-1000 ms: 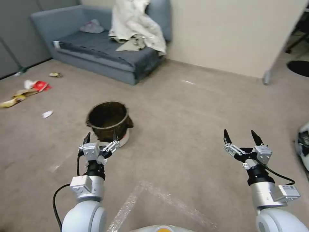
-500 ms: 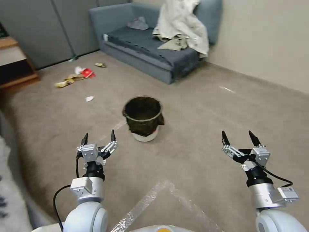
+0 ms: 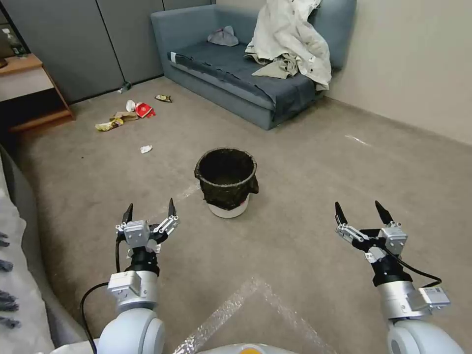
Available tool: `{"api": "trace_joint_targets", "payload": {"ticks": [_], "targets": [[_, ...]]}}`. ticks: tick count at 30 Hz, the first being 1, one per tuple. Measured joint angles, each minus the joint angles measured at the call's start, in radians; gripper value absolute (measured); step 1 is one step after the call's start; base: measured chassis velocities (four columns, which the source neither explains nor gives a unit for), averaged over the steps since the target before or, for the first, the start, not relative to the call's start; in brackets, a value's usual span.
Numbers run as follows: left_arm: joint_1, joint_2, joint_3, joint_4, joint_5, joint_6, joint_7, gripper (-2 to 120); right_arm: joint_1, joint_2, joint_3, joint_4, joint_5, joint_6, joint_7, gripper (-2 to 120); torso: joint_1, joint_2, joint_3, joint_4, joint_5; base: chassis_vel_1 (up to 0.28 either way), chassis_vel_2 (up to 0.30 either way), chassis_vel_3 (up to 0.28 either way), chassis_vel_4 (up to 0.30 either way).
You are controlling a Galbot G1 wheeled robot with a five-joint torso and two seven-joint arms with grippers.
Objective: Pick up the trash can from the floor.
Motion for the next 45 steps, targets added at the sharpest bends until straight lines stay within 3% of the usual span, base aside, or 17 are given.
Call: {"api": "trace_joint_targets", "payload": {"ticks": [30, 33, 34, 37, 38, 39, 42, 45], "targets": [[-0.039, 0.014, 0.001, 0.037, -0.039, 0.018, -0.005, 100, 0.010, 0.005, -0.019, -0.009, -0.025, -0.003, 0.001, 100, 0.000, 0.000, 0.000, 0.0003, 0.0001, -0.173, 0.179, 0.178, -0.180], [-0.083, 0.040, 0.015, 0.038, -0.126, 0.121, -0.056, 100, 0.012, 0.006, -0.020, -0.009, -0.037, 0.009, 0.004, 100, 0.000, 0.000, 0.000, 0.0002, 0.0000, -0.101, 0.099, 0.079, -0.085], [-0.083, 0.040, 0.015, 0.038, -0.126, 0.121, -0.056, 100, 0.012, 0.006, -0.020, -0.009, -0.037, 0.009, 0.004, 100, 0.000, 0.000, 0.000, 0.0002, 0.0000, -0.066, 0.082, 0.026, -0.051], [-0.133, 0.079, 0.026, 0.038, -0.247, 0.265, -0.106, 100, 0.009, 0.007, -0.022, -0.006, -0.040, 0.014, 0.003, 100, 0.000, 0.000, 0.000, 0.0001, 0.0000, 0.004, 0.006, 0.009, -0.017], [-0.158, 0.103, 0.033, 0.038, -0.344, 0.356, -0.136, 100, 0.008, 0.008, -0.023, -0.005, -0.042, 0.015, 0.002, 100, 0.000, 0.000, 0.000, 0.0000, 0.0001, 0.000, 0.000, 0.000, 0.000], [-0.158, 0.103, 0.033, 0.038, -0.344, 0.356, -0.136, 100, 0.008, 0.008, -0.023, -0.005, -0.042, 0.015, 0.002, 100, 0.000, 0.000, 0.000, 0.0000, 0.0001, 0.000, 0.000, 0.000, 0.000], [-0.196, 0.137, 0.045, 0.055, -0.510, 0.491, -0.171, 100, 0.013, 0.008, -0.038, -0.005, -0.046, 0.016, 0.002, 100, 0.000, 0.000, 0.000, 0.0001, 0.0000, 0.000, 0.000, 0.000, 0.000], [-0.221, 0.146, 0.053, 0.083, -0.563, 0.552, -0.184, 99, 0.015, 0.007, -0.042, -0.005, -0.047, 0.016, 0.002, 100, 0.000, 0.000, 0.000, 0.0004, -0.0002, 0.000, 0.000, 0.000, 0.000]]}}
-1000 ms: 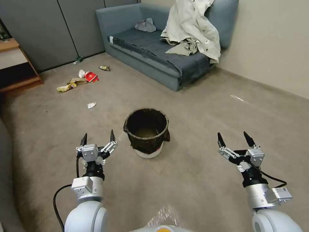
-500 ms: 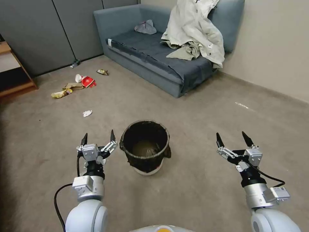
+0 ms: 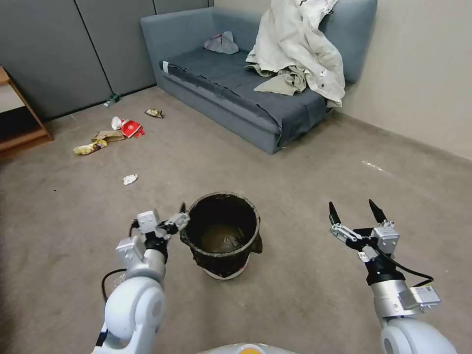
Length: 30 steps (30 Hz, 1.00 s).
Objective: Pick up the trash can from the floor.
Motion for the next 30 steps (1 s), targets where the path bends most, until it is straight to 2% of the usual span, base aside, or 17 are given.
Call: {"api": "trace_joint_targets", "payload": {"ticks": [2, 10, 16, 18, 19, 20, 22, 23, 26, 27, 30], "targets": [[-0.029, 0.005, 0.008, 0.031, -0.048, 0.058, -0.021, 97, 0.000, 0.000, 0.000, 0.000, -0.002, 0.000, 0.000, 100, 0.000, 0.000, 0.000, -0.0002, 0.0002, 0.000, 0.000, 0.000, 0.000], [-0.091, 0.002, 0.022, 0.129, -0.109, 0.123, -0.058, 95, -0.004, 0.006, 0.003, -0.005, -0.008, 0.010, 0.000, 100, 0.000, 0.000, 0.000, -0.0003, 0.0002, 0.000, 0.000, 0.000, 0.000], [-0.112, 0.000, 0.024, 0.159, -0.178, 0.156, -0.084, 91, -0.004, 0.008, 0.003, -0.009, -0.012, 0.014, 0.000, 100, 0.000, 0.000, 0.000, -0.0002, 0.0002, 0.000, 0.000, 0.000, 0.000], [-0.121, -0.003, 0.023, 0.171, -0.206, 0.170, -0.099, 86, -0.003, 0.009, 0.002, -0.010, -0.012, 0.015, 0.000, 100, 0.000, 0.000, 0.000, -0.0002, 0.0003, 0.000, 0.000, 0.000, 0.000], [-0.129, -0.004, 0.022, 0.181, -0.226, 0.180, -0.109, 79, -0.003, 0.010, 0.002, -0.012, -0.013, 0.016, 0.000, 100, 0.000, 0.000, 0.000, -0.0003, 0.0003, 0.000, 0.000, 0.000, 0.000], [-0.129, -0.004, 0.022, 0.181, -0.226, 0.180, -0.109, 79, -0.003, 0.010, 0.002, -0.012, -0.013, 0.016, 0.000, 100, 0.000, 0.000, 0.000, -0.0003, 0.0003, 0.000, 0.000, 0.000, 0.000], [-0.135, -0.008, 0.021, 0.195, -0.238, 0.187, -0.117, 69, -0.002, 0.010, 0.002, -0.016, -0.014, 0.018, 0.001, 100, 0.000, 0.000, 0.000, -0.0003, 0.0003, 0.000, 0.000, 0.000, 0.000], [-0.135, -0.008, 0.021, 0.195, -0.238, 0.187, -0.117, 69, -0.002, 0.010, 0.002, -0.016, -0.014, 0.018, 0.001, 100, 0.000, 0.000, 0.000, -0.0003, 0.0003, 0.000, 0.000, 0.000, 0.000], [-0.138, -0.010, 0.020, 0.205, -0.240, 0.190, -0.121, 56, -0.003, 0.010, 0.002, -0.018, -0.014, 0.021, 0.003, 100, 0.000, 0.000, 0.000, -0.0002, 0.0002, 0.000, 0.000, 0.000, 0.000], [-0.138, -0.010, 0.020, 0.205, -0.240, 0.190, -0.121, 56, -0.003, 0.010, 0.002, -0.018, -0.014, 0.021, 0.003, 100, 0.000, 0.000, 0.000, -0.0002, 0.0002, 0.000, 0.000, 0.000, 0.000], [-0.140, -0.013, 0.018, 0.214, -0.242, 0.190, -0.125, 41, -0.003, 0.009, 0.003, -0.022, -0.014, 0.024, 0.003, 100, 0.000, 0.000, 0.000, -0.0002, 0.0003, 0.000, 0.000, 0.000, 0.000]]}}
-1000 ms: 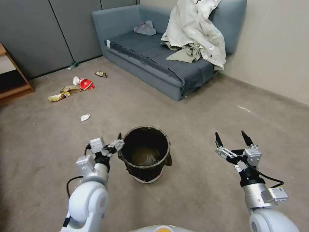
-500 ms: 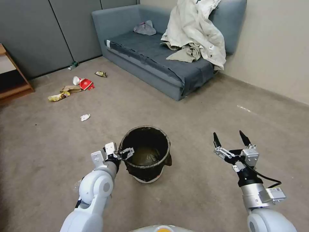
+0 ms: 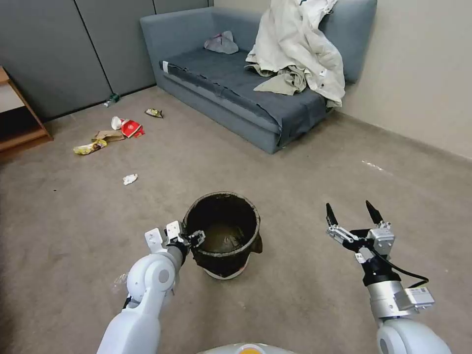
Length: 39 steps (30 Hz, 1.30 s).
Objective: Pick up the trash can from the floor.
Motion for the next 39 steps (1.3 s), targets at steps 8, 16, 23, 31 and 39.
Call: {"api": "trace_joint_targets", "payload": {"ticks": [8, 16, 23, 31, 39], "targets": [[-0.001, -0.006, -0.003, 0.002, -0.002, -0.003, -0.010, 18, 0.000, -0.001, 0.000, -0.003, -0.001, 0.002, 0.002, 100, 0.000, 0.000, 0.000, -0.0001, 0.0000, 0.000, 0.000, 0.000, 0.000], [0.015, -0.003, -0.022, -0.051, -0.002, -0.016, -0.022, 1, -0.001, -0.004, 0.001, -0.002, -0.016, 0.000, 0.009, 100, 0.000, 0.000, 0.000, -0.0001, -0.0001, 0.000, 0.000, 0.000, 0.000], [0.062, 0.028, -0.050, -0.166, -0.035, -0.021, -0.049, 1, 0.001, -0.009, 0.001, 0.001, -0.016, 0.000, 0.010, 100, 0.000, 0.000, 0.000, -0.0001, -0.0001, 0.000, 0.000, 0.000, 0.000], [0.136, 0.070, -0.107, -0.349, -0.156, 0.002, -0.118, 1, 0.004, -0.015, 0.001, 0.011, -0.013, -0.005, 0.010, 100, 0.000, 0.000, 0.000, 0.0000, -0.0001, 0.000, 0.000, 0.000, 0.000], [0.170, 0.080, -0.132, -0.384, -0.175, 0.004, -0.129, 1, 0.008, -0.016, -0.003, 0.013, -0.010, -0.008, 0.008, 100, 0.000, 0.000, 0.000, 0.0001, -0.0001, 0.000, 0.000, 0.000, 0.000]]}}
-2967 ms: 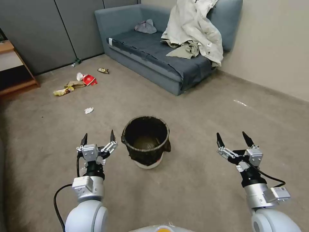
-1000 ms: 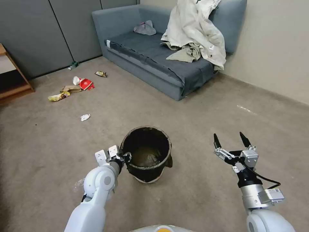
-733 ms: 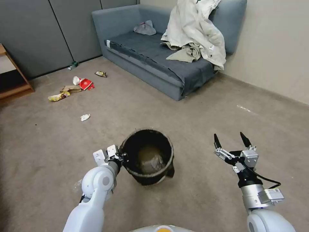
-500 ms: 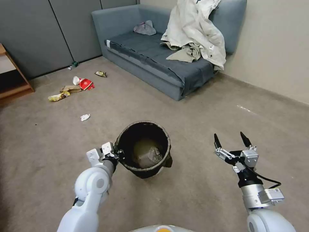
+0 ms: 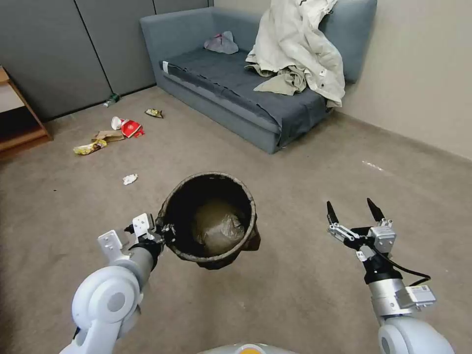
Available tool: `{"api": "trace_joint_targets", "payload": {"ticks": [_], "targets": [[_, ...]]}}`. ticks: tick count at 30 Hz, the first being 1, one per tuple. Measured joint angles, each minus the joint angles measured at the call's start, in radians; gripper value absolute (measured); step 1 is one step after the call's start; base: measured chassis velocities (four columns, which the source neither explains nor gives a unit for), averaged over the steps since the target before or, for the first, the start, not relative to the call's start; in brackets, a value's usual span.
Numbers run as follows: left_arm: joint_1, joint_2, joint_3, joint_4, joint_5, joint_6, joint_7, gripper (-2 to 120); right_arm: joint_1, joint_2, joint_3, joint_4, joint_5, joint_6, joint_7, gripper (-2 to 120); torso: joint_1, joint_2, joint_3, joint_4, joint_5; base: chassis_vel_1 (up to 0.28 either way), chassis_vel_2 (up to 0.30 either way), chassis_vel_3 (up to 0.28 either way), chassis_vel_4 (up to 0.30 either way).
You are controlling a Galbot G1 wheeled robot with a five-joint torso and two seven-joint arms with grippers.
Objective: Pick up the trash can from the floor.
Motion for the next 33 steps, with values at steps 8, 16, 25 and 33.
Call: {"api": "trace_joint_targets", "payload": {"ticks": [8, 16, 25, 33], "targets": [[0.003, -0.002, -0.005, -0.002, -0.012, 0.001, -0.003, 1, -0.002, -0.001, -0.001, 0.001, 0.001, -0.002, -0.006, 100, 0.000, 0.000, 0.000, -0.0001, 0.0000, 0.000, 0.000, 0.000, 0.000], [0.003, 0.004, -0.003, -0.013, -0.013, 0.001, -0.003, 1, -0.009, 0.015, -0.014, 0.009, -0.014, -0.007, -0.010, 100, 0.000, 0.000, 0.000, -0.0002, 0.0001, 0.000, 0.000, 0.000, 0.000], [0.011, 0.003, -0.002, -0.018, -0.012, 0.001, 0.000, 1, -0.017, 0.011, -0.009, 0.024, -0.016, -0.015, -0.010, 100, 0.000, 0.000, 0.000, -0.0001, 0.0000, 0.000, 0.000, 0.000, 0.000], [0.024, 0.004, -0.007, -0.033, -0.009, 0.001, 0.002, 1, -0.025, 0.010, -0.007, 0.026, -0.016, -0.015, -0.008, 100, 0.000, 0.000, 0.000, -0.0001, 0.0000, 0.000, 0.000, 0.000, 0.000]]}}
